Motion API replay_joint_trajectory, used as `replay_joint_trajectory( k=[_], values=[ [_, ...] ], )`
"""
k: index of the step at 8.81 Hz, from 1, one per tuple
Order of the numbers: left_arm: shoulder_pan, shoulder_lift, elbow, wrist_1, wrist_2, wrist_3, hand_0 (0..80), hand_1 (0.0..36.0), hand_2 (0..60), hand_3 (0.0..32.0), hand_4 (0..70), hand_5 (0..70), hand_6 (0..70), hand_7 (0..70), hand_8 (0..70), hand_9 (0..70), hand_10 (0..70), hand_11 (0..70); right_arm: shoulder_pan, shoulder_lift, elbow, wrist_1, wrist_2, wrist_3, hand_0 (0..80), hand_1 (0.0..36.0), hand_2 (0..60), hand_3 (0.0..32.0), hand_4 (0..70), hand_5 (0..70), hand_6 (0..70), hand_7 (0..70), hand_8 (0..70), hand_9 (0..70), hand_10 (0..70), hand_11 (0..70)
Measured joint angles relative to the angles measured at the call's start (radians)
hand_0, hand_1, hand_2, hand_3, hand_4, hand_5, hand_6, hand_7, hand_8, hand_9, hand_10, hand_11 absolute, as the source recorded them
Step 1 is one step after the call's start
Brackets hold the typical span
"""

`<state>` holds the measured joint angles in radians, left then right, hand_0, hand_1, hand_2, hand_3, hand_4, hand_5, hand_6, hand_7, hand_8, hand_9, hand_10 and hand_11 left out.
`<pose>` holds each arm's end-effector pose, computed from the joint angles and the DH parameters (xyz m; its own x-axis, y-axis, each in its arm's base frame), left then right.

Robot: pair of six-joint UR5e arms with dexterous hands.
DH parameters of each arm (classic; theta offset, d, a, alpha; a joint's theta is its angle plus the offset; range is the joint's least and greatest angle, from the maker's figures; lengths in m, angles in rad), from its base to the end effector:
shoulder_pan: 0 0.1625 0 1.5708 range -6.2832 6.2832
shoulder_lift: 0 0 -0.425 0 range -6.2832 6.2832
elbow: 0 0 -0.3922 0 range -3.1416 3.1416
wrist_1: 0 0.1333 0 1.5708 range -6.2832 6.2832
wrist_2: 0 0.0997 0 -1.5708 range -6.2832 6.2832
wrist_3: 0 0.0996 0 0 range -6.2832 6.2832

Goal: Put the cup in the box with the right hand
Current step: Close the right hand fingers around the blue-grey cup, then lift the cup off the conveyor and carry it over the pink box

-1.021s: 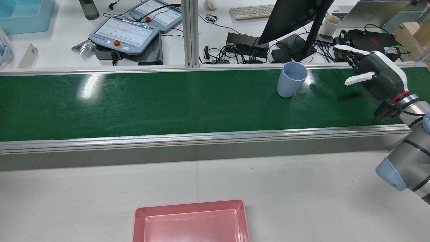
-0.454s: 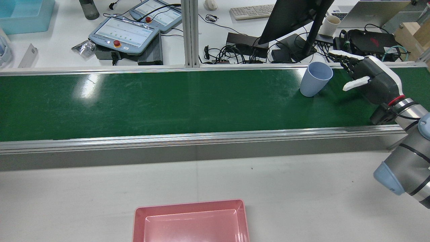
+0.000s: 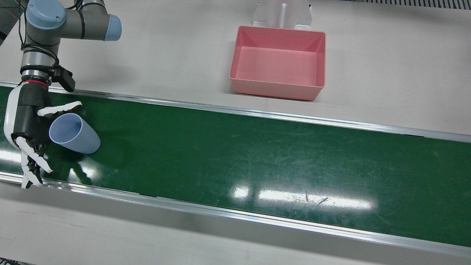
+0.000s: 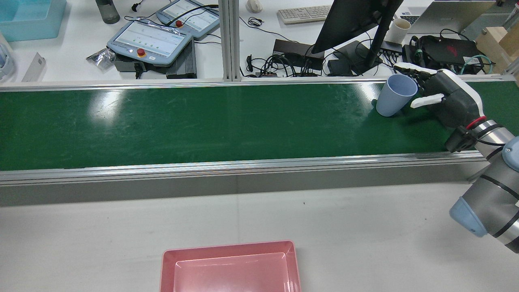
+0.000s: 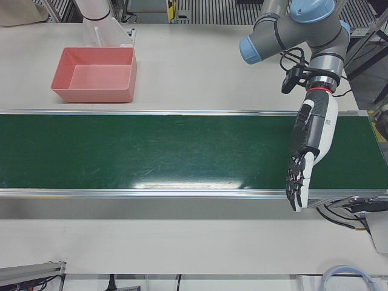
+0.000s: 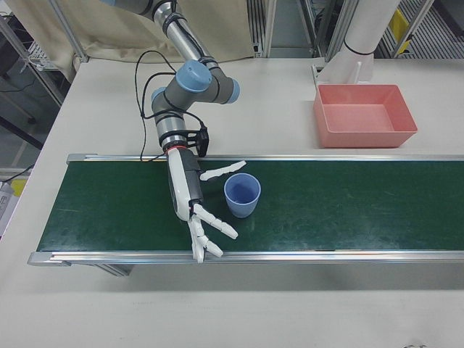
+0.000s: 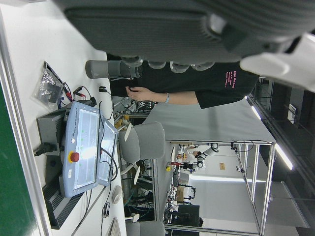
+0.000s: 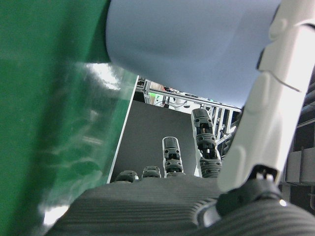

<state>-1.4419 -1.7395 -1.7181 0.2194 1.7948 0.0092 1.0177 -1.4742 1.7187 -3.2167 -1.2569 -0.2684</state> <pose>-0.0395 -0.5601 0.5494 -0.9386 -0.3437 -0.0306 -0.0038 0.0988 -0.9951 -0.1397 -0.5386 0.5729 -0.9580 0.1940 0.2112 -0.1716 0.2021 -0.9642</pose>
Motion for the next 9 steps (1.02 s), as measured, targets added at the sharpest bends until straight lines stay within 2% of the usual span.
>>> replay_joint_trajectory(
  k=[1,2,3,4,5,6,8,9],
  values=[
    [0.000,0.000,0.000,0.000,0.000,0.000,0.0,0.0,0.0,0.0,0.0,0.0,0.0,0.0,0.0,0.0,0.0,0.0,0.000,0.000,0.000,0.001,0.002,0.002,51.1,11.6,3.7,0.0,8.6,4.6,12.4,58.6,3.6,14.9,0.9,2.4],
    [0.000,0.000,0.000,0.000,0.000,0.000,0.0,0.0,0.0,0.0,0.0,0.0,0.0,0.0,0.0,0.0,0.0,0.0,-0.002,0.000,0.000,0.001,0.005,0.005,52.0,14.6,11.9,0.0,17.6,10.3,34.5,70.0,40.5,65.7,22.3,33.6],
    [0.000,0.000,0.000,0.000,0.000,0.000,0.0,0.0,0.0,0.0,0.0,0.0,0.0,0.0,0.0,0.0,0.0,0.0,-0.002,0.001,0.002,0.001,0.008,0.010,58.6,30.1,60.0,0.0,48.6,24.0,51.3,70.0,70.0,70.0,65.7,70.0],
    [0.000,0.000,0.000,0.000,0.000,0.000,0.0,0.0,0.0,0.0,0.0,0.0,0.0,0.0,0.0,0.0,0.0,0.0,-0.002,0.001,0.007,0.001,0.010,0.015,72.4,36.0,60.0,0.0,64.0,31.5,57.5,70.0,70.0,70.0,70.0,70.0],
    [0.000,0.000,0.000,0.000,0.000,0.000,0.0,0.0,0.0,0.0,0.0,0.0,0.0,0.0,0.0,0.0,0.0,0.0,-0.003,0.002,0.014,0.000,0.010,0.018,77.9,36.0,60.0,0.0,70.0,33.0,59.4,70.0,70.0,70.0,70.0,70.0],
    [0.000,0.000,0.000,0.000,0.000,0.000,0.0,0.0,0.0,0.0,0.0,0.0,0.0,0.0,0.0,0.0,0.0,0.0,-0.003,0.004,0.030,-0.001,0.010,0.020,72.7,36.0,60.0,0.0,70.0,33.1,59.9,70.0,70.0,70.0,70.0,70.0],
    [0.000,0.000,0.000,0.000,0.000,0.000,0.0,0.0,0.0,0.0,0.0,0.0,0.0,0.0,0.0,0.0,0.0,0.0,0.014,0.009,0.092,-0.007,0.009,0.018,77.9,36.0,60.0,0.0,70.0,33.1,59.8,70.0,70.0,70.0,70.0,70.0],
    [0.000,0.000,-0.001,0.000,0.000,0.000,0.0,0.0,0.0,0.0,0.0,0.0,0.0,0.0,0.0,0.0,0.0,0.0,0.022,0.024,0.129,-0.020,0.009,0.016,76.2,36.0,60.0,0.0,70.0,32.8,59.6,70.0,70.0,70.0,70.0,70.0]
  ],
)
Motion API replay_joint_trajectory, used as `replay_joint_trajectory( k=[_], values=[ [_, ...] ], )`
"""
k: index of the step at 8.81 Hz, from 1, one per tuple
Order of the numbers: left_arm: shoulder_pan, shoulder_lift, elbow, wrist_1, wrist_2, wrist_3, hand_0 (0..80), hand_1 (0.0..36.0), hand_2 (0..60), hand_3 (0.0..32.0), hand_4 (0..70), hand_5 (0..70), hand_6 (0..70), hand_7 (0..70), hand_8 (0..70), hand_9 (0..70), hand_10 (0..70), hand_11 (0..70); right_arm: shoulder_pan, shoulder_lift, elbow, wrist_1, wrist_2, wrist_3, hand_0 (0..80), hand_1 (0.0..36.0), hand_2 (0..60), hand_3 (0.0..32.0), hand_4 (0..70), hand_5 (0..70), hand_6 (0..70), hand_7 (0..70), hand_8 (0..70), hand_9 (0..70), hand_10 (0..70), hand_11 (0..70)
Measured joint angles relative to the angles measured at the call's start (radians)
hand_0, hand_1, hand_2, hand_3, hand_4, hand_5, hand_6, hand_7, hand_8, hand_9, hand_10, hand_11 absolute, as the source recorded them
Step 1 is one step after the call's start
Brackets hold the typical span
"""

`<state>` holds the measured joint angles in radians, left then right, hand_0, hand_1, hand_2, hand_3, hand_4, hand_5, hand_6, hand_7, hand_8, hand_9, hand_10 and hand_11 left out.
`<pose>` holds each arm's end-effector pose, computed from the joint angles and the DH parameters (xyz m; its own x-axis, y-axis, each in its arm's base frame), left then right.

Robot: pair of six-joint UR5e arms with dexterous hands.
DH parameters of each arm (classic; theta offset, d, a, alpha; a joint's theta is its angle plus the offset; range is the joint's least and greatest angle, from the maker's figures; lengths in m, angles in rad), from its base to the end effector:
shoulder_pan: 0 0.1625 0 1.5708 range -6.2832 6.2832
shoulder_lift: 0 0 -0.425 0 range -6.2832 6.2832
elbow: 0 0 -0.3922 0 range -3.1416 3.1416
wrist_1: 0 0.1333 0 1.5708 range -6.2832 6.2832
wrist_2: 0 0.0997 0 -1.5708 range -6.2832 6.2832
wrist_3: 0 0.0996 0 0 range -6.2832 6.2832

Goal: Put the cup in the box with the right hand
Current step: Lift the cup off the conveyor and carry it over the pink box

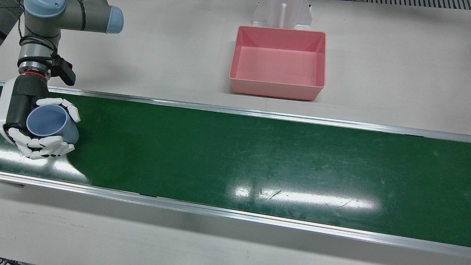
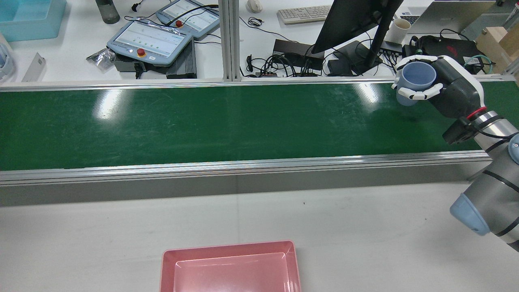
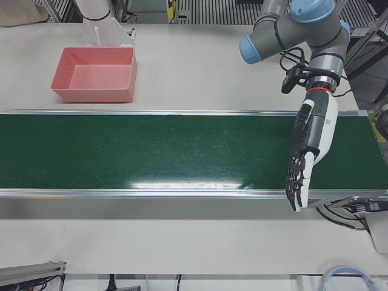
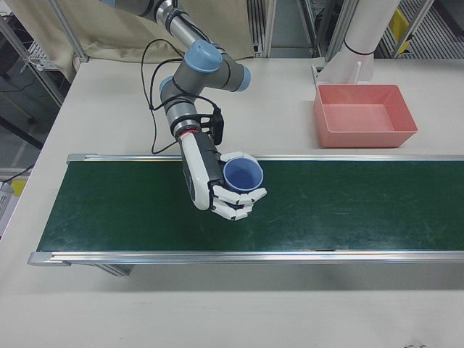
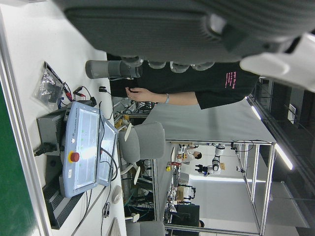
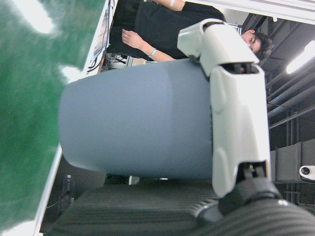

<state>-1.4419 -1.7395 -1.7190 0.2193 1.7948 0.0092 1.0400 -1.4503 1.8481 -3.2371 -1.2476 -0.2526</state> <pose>-0.0395 -0.5601 0.5490 -0.9386 -0.3437 -0.0308 -0.0039 0.0998 -0.9950 -0.1273 -0.5427 0.4995 -0.9781 0.1474 0.1470 -0.0968 0.3032 -0.9480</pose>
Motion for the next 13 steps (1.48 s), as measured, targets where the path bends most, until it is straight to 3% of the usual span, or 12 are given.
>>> replay_joint_trajectory(
  k=[2,3,4,5,8,11,12,13],
  values=[
    [0.000,0.000,-0.001,0.000,0.000,0.000,0.0,0.0,0.0,0.0,0.0,0.0,0.0,0.0,0.0,0.0,0.0,0.0,-0.023,0.074,0.076,-0.064,0.001,-0.006,78.4,36.0,60.0,0.0,70.0,32.6,59.3,70.0,70.0,70.0,70.0,70.0],
    [0.000,0.000,-0.001,0.000,0.000,0.000,0.0,0.0,0.0,0.0,0.0,0.0,0.0,0.0,0.0,0.0,0.0,0.0,-0.080,0.118,0.128,-0.108,0.005,-0.021,72.2,36.0,60.0,0.0,70.0,32.4,59.0,70.0,70.0,70.0,70.0,70.0],
    [0.000,0.000,-0.001,0.001,0.000,0.000,0.0,0.0,0.0,0.0,0.0,0.0,0.0,0.0,0.0,0.0,0.0,0.0,-0.155,0.146,0.185,-0.144,0.016,-0.059,77.7,36.0,60.0,0.0,70.0,32.3,58.8,70.0,70.0,70.0,70.0,70.0],
    [0.000,0.000,-0.001,0.001,0.000,0.000,0.0,0.0,0.0,0.0,0.0,0.0,0.0,0.0,0.0,0.0,0.0,0.0,-0.247,0.164,0.248,-0.175,0.032,-0.124,77.3,36.0,60.0,0.0,70.0,32.1,58.8,70.0,70.0,70.0,70.0,70.0],
    [0.000,0.000,-0.001,0.000,0.000,0.000,0.0,0.0,0.0,0.0,0.0,0.0,0.0,0.0,0.0,0.0,0.0,0.0,-0.468,0.169,0.364,-0.214,0.048,-0.282,80.0,36.0,60.0,0.0,70.0,31.9,58.4,70.0,70.0,70.0,70.0,70.0],
    [0.000,0.000,0.000,0.000,0.000,0.000,0.0,0.0,0.0,0.0,0.0,0.0,0.0,0.0,0.0,0.0,0.0,0.0,-0.710,0.165,0.405,-0.230,0.077,-0.390,77.3,36.0,60.0,0.0,70.0,31.5,57.8,70.0,70.0,70.0,70.0,70.0],
    [0.000,0.000,0.000,0.001,0.000,0.000,0.0,0.0,0.0,0.0,0.0,0.0,0.0,0.0,0.0,0.0,0.0,0.0,-0.783,0.165,0.405,-0.228,0.121,-0.401,79.3,25.6,38.6,0.0,66.9,28.5,56.3,70.0,70.0,70.0,70.0,70.0],
    [0.000,0.000,0.000,0.001,0.000,0.000,0.0,0.0,0.0,0.0,0.0,0.0,0.0,0.0,0.0,0.0,0.0,0.0,-0.844,0.165,0.403,-0.226,0.164,-0.407,70.2,2.3,0.0,0.0,54.5,24.2,54.2,70.0,70.0,70.0,70.0,70.0]
  ],
)
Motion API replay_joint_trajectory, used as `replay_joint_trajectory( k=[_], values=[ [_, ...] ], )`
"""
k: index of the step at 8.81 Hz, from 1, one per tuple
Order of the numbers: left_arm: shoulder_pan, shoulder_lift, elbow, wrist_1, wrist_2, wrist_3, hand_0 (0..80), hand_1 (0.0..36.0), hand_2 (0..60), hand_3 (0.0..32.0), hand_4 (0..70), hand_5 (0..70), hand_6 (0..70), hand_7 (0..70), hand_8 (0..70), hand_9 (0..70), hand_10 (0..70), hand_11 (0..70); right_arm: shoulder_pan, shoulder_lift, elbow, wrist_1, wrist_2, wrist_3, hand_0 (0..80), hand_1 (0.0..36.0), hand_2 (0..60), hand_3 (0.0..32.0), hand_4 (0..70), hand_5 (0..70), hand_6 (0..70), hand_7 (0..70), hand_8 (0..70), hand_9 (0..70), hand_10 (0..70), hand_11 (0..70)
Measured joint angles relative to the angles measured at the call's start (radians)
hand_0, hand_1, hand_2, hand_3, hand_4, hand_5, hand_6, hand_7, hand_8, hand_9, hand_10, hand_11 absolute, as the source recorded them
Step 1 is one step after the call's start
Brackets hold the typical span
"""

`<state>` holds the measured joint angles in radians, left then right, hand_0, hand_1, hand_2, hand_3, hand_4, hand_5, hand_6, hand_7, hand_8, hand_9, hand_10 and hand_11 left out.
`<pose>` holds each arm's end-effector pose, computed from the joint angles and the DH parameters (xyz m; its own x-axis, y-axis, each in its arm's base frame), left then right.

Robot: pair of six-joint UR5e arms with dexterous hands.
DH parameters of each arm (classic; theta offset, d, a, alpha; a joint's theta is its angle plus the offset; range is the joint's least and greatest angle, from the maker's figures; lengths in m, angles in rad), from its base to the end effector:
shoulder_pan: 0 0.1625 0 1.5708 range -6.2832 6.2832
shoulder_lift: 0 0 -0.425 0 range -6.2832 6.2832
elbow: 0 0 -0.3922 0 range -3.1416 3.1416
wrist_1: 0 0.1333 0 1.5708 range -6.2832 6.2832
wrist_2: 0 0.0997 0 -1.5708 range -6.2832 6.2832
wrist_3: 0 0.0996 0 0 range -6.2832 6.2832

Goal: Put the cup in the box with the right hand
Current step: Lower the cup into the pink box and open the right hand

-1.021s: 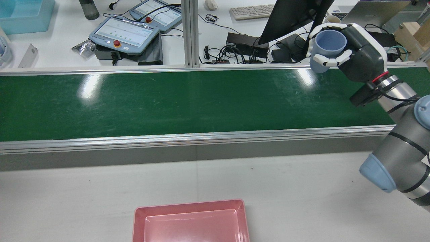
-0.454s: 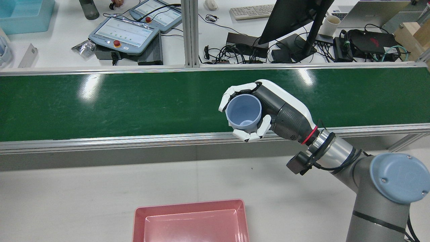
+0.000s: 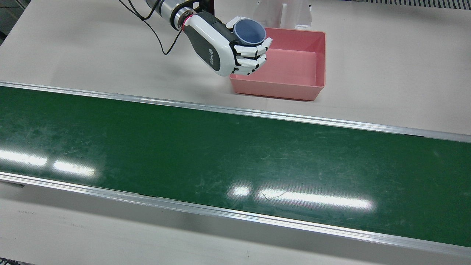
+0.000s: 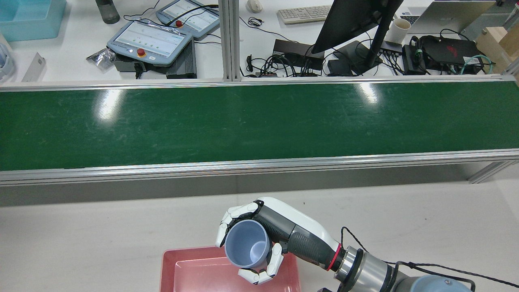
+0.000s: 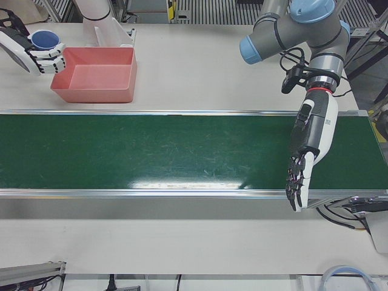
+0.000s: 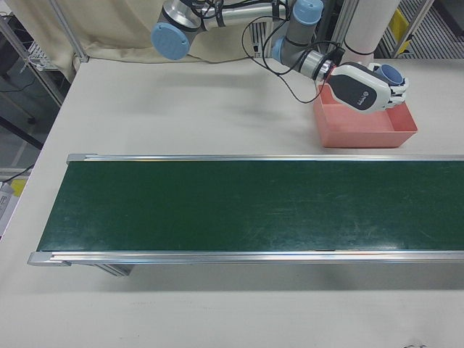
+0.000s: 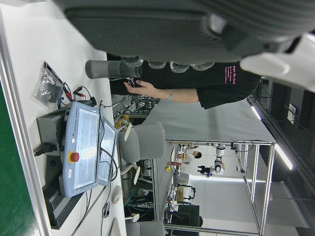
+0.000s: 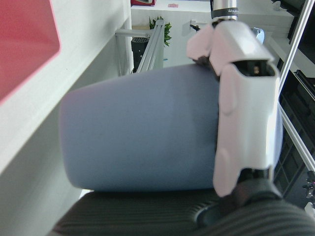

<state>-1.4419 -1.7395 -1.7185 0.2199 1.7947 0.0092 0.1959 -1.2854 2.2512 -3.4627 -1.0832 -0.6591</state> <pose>-0.0395 -0.5601 0.5493 -0.9386 -0.3436 -0.0306 -0.0038 0.0987 -0.9951 -0.4289 -0.2686 0.2745 -0.7873 0.5558 0.2669 0.1357 0.5785 -0.8043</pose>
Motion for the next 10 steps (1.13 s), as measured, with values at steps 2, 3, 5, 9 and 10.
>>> replay_joint_trajectory(
  k=[2,3,5,9,10],
  values=[
    [0.000,0.000,0.000,0.000,0.000,0.000,0.0,0.0,0.0,0.0,0.0,0.0,0.0,0.0,0.0,0.0,0.0,0.0,-0.073,-0.007,-0.001,0.006,0.054,-0.014,46.0,0.0,0.0,0.0,26.8,9.6,38.8,70.0,64.3,70.0,42.4,59.2],
    [0.000,0.000,0.000,-0.001,0.000,0.000,0.0,0.0,0.0,0.0,0.0,0.0,0.0,0.0,0.0,0.0,0.0,0.0,-0.090,-0.012,-0.003,0.009,0.066,-0.018,39.5,0.0,0.0,0.0,18.0,1.2,12.6,57.2,10.2,24.8,10.1,14.6],
    [0.000,0.000,0.000,-0.001,0.000,0.000,0.0,0.0,0.0,0.0,0.0,0.0,0.0,0.0,0.0,0.0,0.0,0.0,-0.110,-0.017,-0.004,0.012,0.075,-0.021,24.8,0.0,0.0,0.0,18.9,0.0,3.4,24.5,0.0,3.5,0.0,0.0],
    [0.000,0.000,0.000,-0.001,0.000,0.000,0.0,0.0,0.0,0.0,0.0,0.0,0.0,0.0,0.0,0.0,0.0,0.0,-0.130,-0.018,-0.005,0.013,0.078,-0.022,24.1,0.0,0.0,0.0,19.2,0.0,2.9,21.9,0.0,2.9,0.0,0.0],
    [0.000,0.000,0.000,-0.001,0.000,0.000,0.0,0.0,0.0,0.0,0.0,0.0,0.0,0.0,0.0,0.0,0.0,0.0,-0.131,-0.018,-0.005,0.012,0.078,-0.021,26.8,0.0,0.0,0.0,19.3,0.0,3.4,24.2,0.0,3.4,0.0,0.0]
  ],
)
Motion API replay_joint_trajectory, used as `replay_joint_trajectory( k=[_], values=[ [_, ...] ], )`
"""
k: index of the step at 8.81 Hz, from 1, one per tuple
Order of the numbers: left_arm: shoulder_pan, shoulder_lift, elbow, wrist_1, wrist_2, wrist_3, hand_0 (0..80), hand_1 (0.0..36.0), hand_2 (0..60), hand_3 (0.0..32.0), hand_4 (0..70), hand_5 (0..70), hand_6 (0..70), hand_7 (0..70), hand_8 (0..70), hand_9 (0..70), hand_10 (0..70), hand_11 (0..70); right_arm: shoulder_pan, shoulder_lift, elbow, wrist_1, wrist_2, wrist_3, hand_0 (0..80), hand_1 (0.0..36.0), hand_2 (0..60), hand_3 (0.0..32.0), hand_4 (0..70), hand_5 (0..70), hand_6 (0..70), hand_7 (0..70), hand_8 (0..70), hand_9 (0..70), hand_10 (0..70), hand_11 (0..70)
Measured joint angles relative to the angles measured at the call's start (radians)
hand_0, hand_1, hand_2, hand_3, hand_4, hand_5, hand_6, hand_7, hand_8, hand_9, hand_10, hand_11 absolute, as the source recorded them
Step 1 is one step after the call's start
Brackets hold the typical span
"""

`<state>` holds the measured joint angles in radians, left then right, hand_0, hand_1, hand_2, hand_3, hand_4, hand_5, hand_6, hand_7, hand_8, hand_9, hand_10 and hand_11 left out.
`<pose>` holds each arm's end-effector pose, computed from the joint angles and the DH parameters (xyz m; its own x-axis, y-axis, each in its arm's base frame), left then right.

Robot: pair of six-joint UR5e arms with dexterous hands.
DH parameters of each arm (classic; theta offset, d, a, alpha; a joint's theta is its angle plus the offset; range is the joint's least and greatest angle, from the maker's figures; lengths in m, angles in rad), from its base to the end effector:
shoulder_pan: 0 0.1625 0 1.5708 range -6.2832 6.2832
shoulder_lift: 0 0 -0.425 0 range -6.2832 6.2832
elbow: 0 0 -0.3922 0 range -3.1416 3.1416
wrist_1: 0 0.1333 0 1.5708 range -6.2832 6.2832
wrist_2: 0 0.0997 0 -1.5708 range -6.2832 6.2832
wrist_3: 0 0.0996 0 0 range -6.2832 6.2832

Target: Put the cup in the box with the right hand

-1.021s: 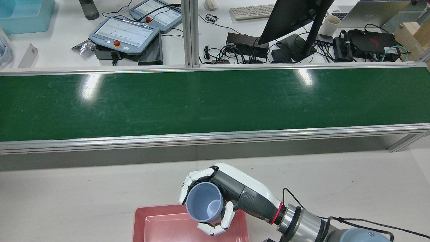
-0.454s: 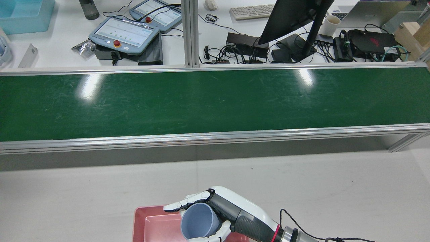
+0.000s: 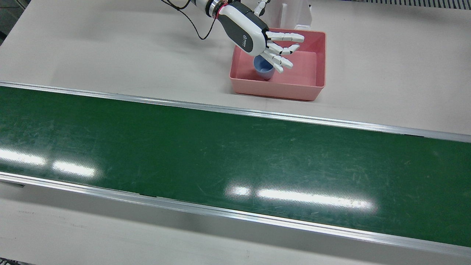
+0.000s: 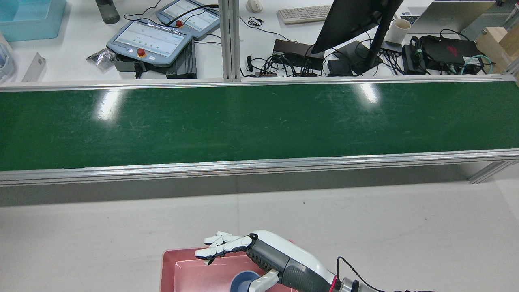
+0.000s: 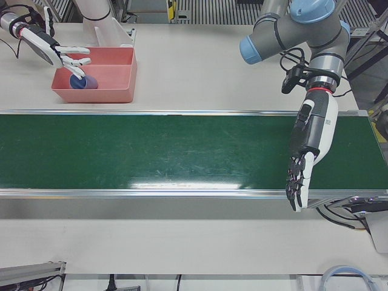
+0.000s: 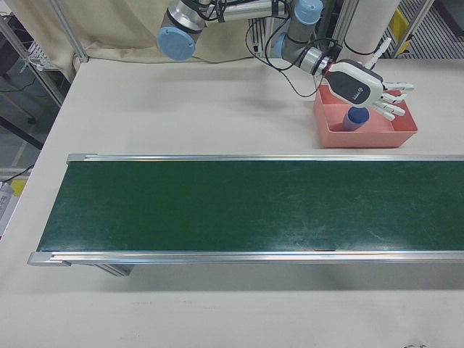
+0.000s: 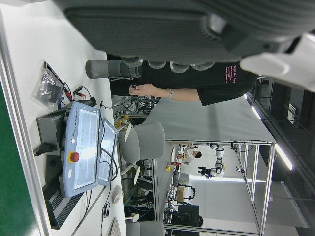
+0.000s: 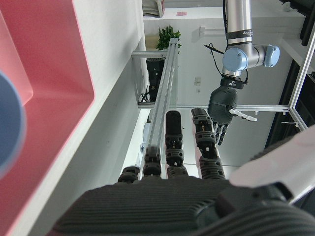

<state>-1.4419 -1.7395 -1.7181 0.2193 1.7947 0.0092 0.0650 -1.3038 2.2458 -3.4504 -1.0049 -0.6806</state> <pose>-0.0395 -0.5602 0.5494 -0.9386 -0.3436 -0.0306 -0.0038 0.0989 -0.9951 -0.4565 -0.2168 0.2859 -0.7494 0.6086 0.2607 0.1530 0.5422 -0.8262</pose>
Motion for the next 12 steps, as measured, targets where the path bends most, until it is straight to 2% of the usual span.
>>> replay_joint_trajectory(
  k=[1,2,3,4,5,6,7,8,9,10,11,12],
  values=[
    [0.000,0.000,0.000,0.000,0.000,0.000,0.0,0.0,0.0,0.0,0.0,0.0,0.0,0.0,0.0,0.0,0.0,0.0,0.000,0.000,0.000,-0.001,0.001,0.001,25.8,0.0,0.0,0.0,17.9,0.0,3.6,25.4,0.0,3.6,0.0,0.0],
    [0.000,0.000,0.000,0.000,0.000,0.000,0.0,0.0,0.0,0.0,0.0,0.0,0.0,0.0,0.0,0.0,0.0,0.0,0.000,-0.001,0.001,-0.001,0.001,0.003,28.2,0.0,0.0,0.0,17.9,0.0,4.0,27.0,0.0,4.0,0.0,0.0],
    [0.000,0.000,0.000,0.000,0.000,0.000,0.0,0.0,0.0,0.0,0.0,0.0,0.0,0.0,0.0,0.0,0.0,0.0,0.019,-0.003,0.010,-0.001,0.000,0.007,27.6,0.7,0.8,0.0,13.1,0.0,4.8,29.7,0.0,4.5,0.0,0.0],
    [0.000,0.000,0.000,0.000,0.000,0.000,0.0,0.0,0.0,0.0,0.0,0.0,0.0,0.0,0.0,0.0,0.0,0.0,0.074,-0.008,0.039,-0.001,0.001,0.010,48.2,23.5,40.1,0.0,12.4,5.2,11.9,58.9,1.3,10.3,0.0,0.5],
    [0.000,0.000,0.000,0.000,0.000,0.000,0.0,0.0,0.0,0.0,0.0,0.0,0.0,0.0,0.0,0.0,0.0,0.0,0.161,-0.014,0.072,-0.001,0.008,0.021,48.8,36.0,60.0,0.0,9.5,11.3,23.6,70.0,12.1,31.5,3.4,8.6],
    [0.000,0.000,0.000,0.000,0.000,0.000,0.0,0.0,0.0,0.0,0.0,0.0,0.0,0.0,0.0,0.0,0.0,0.0,0.272,-0.020,0.091,-0.005,0.021,0.057,50.8,36.0,60.0,0.0,16.4,12.0,27.5,70.0,18.8,39.9,6.5,12.9],
    [0.000,0.000,0.000,0.000,0.000,0.000,0.0,0.0,0.0,0.0,0.0,0.0,0.0,0.0,0.0,0.0,0.0,0.0,0.395,-0.035,0.088,-0.009,0.039,0.114,54.6,36.0,60.0,0.0,22.2,11.2,25.8,70.0,16.8,37.7,5.6,11.5],
    [0.000,0.000,0.000,0.001,0.000,0.000,0.0,0.0,0.0,0.0,0.0,0.0,0.0,0.0,0.0,0.0,0.0,0.0,0.518,-0.060,0.056,-0.011,0.053,0.186,59.4,34.2,55.4,0.0,22.0,9.6,19.4,70.0,8.8,26.1,2.5,6.7],
    [0.000,0.000,0.000,0.000,0.000,0.000,0.0,0.0,0.0,0.0,0.0,0.0,0.0,0.0,0.0,0.0,0.0,0.0,0.645,-0.093,0.001,-0.011,0.054,0.257,61.4,29.9,26.2,0.0,16.9,8.3,14.3,65.2,2.2,13.5,0.0,2.8],
    [0.000,0.000,0.000,0.000,0.000,0.000,0.0,0.0,0.0,0.0,0.0,0.0,0.0,0.0,0.0,0.0,0.0,0.0,0.761,-0.134,-0.051,-0.010,0.049,0.301,66.9,26.7,6.4,0.0,18.9,8.1,12.2,54.4,1.4,9.4,0.0,1.9],
    [0.000,0.000,0.000,0.000,0.000,0.000,0.0,0.0,0.0,0.0,0.0,0.0,0.0,0.0,0.0,0.0,0.0,0.0,0.852,-0.174,-0.095,-0.009,0.038,0.321,69.9,25.4,3.1,0.0,19.4,7.8,10.9,47.6,1.1,8.1,0.0,1.0],
    [0.000,0.000,0.000,0.000,0.000,0.000,0.0,0.0,0.0,0.0,0.0,0.0,0.0,0.0,0.0,0.0,0.0,0.0,0.913,-0.204,-0.135,-0.007,0.027,0.329,69.2,23.8,2.3,0.0,19.2,7.2,8.9,38.8,0.7,6.3,0.0,0.0]
  ],
)
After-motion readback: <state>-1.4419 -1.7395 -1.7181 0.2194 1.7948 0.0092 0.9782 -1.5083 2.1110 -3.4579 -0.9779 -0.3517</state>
